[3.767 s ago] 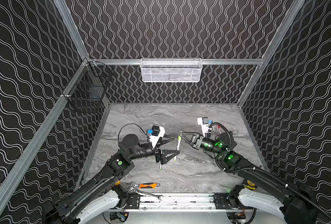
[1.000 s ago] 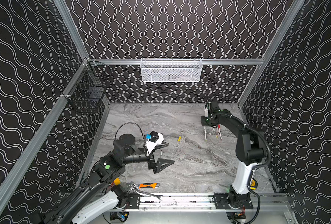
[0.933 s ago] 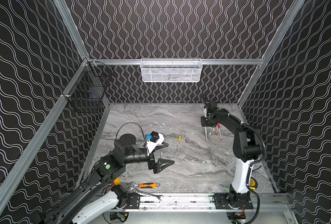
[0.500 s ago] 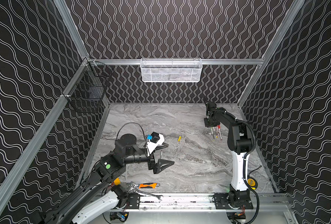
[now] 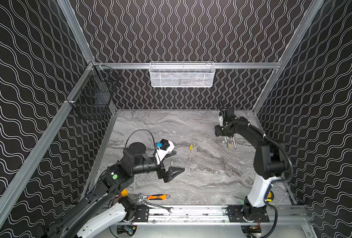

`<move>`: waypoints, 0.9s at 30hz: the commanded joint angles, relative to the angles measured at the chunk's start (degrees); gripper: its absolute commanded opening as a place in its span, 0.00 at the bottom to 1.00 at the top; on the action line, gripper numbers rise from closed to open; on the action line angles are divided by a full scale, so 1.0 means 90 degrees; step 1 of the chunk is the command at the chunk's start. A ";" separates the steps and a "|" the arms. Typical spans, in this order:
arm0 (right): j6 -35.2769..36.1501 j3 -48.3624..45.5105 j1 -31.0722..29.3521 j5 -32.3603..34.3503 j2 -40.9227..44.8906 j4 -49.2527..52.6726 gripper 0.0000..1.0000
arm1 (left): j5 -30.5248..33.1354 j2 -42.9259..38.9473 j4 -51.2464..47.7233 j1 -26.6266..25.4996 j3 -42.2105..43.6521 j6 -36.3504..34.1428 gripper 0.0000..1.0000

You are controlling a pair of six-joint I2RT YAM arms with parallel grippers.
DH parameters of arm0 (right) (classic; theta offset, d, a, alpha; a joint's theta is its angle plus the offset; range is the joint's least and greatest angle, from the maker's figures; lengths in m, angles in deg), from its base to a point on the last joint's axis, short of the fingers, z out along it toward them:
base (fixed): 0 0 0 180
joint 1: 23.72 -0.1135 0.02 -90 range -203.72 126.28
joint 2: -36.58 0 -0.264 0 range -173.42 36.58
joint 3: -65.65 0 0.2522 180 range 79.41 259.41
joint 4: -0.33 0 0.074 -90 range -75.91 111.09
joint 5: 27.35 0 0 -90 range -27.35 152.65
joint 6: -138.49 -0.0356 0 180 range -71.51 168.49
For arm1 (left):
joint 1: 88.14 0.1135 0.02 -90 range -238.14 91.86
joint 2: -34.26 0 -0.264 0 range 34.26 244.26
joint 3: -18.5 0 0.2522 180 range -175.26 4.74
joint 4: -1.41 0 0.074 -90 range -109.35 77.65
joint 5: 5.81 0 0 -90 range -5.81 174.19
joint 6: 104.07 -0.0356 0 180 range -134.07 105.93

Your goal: Insert the pens into the pen caps

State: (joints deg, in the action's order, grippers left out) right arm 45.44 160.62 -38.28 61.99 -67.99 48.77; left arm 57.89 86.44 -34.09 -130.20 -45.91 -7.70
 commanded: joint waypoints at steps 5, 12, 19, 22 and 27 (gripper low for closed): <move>-0.0938 -0.1471 -0.1741 -0.1535 0.1020 -0.1242 0.66 | 0.2922 -0.0454 -0.1107 0.0034 0.0113 0.0510 0.99; -0.1936 -0.1383 -0.3418 -0.1245 0.0499 -0.1624 0.66 | 0.4986 -0.0935 -0.2385 0.0036 0.0005 0.0862 0.99; -0.2463 -0.0434 -0.4314 -0.0457 -0.0695 -0.1109 0.65 | 0.4356 -0.1190 -0.2602 0.0037 -0.0124 0.0651 0.99; -0.2623 -0.0325 -0.4411 -0.0389 -0.0911 -0.1100 0.64 | 0.4220 -0.1227 -0.2545 0.0039 -0.0071 0.0611 0.99; -0.2671 -0.0182 -0.4470 -0.0170 -0.1204 -0.0970 0.61 | 0.4126 -0.1270 -0.2455 0.0034 -0.0007 0.0543 0.99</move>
State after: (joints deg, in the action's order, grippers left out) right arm 22.73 158.15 -78.13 58.38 -77.76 38.34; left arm 96.27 75.25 -57.24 -129.94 -46.37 -2.13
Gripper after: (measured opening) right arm 0.619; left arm 0.987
